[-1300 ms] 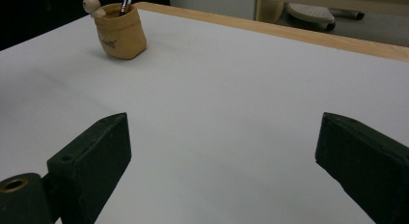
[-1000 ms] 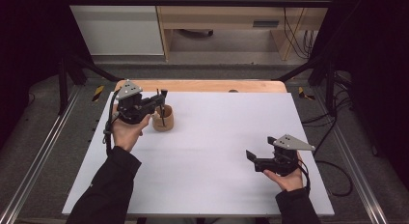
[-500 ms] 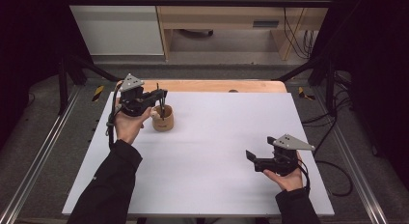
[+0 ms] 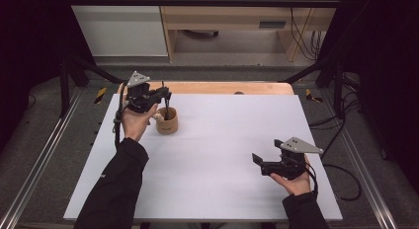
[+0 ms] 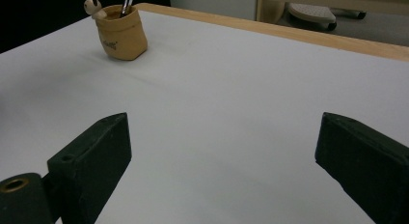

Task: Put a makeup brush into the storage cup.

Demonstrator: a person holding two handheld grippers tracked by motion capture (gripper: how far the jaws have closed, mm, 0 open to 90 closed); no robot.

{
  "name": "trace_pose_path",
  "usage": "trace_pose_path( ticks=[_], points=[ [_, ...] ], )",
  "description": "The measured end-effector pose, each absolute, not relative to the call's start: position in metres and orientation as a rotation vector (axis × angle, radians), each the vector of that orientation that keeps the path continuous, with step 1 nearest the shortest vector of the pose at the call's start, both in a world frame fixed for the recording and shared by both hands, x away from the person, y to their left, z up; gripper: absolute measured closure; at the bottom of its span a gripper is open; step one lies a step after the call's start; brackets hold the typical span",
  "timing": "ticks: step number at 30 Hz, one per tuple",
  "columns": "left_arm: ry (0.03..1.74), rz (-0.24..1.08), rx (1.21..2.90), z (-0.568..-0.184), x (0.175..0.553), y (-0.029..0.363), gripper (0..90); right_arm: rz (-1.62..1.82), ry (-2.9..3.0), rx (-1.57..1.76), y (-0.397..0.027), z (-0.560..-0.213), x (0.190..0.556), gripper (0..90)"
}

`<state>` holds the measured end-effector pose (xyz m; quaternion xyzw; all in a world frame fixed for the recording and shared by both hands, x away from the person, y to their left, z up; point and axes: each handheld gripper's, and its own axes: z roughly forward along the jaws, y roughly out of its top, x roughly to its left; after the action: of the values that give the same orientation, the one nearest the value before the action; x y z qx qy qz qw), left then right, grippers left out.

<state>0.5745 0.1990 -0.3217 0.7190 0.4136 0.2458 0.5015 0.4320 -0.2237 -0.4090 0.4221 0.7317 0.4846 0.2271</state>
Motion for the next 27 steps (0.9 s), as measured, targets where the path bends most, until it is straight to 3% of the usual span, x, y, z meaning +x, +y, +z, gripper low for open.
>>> trace_pose_path(
  ticks=[27],
  points=[
    [1.07, 0.627, 1.746, -0.346, 0.599, 0.202, 84.9, 1.346, 2.023, 1.144, -0.221, -0.408, 0.432, 6.6]
  ],
)
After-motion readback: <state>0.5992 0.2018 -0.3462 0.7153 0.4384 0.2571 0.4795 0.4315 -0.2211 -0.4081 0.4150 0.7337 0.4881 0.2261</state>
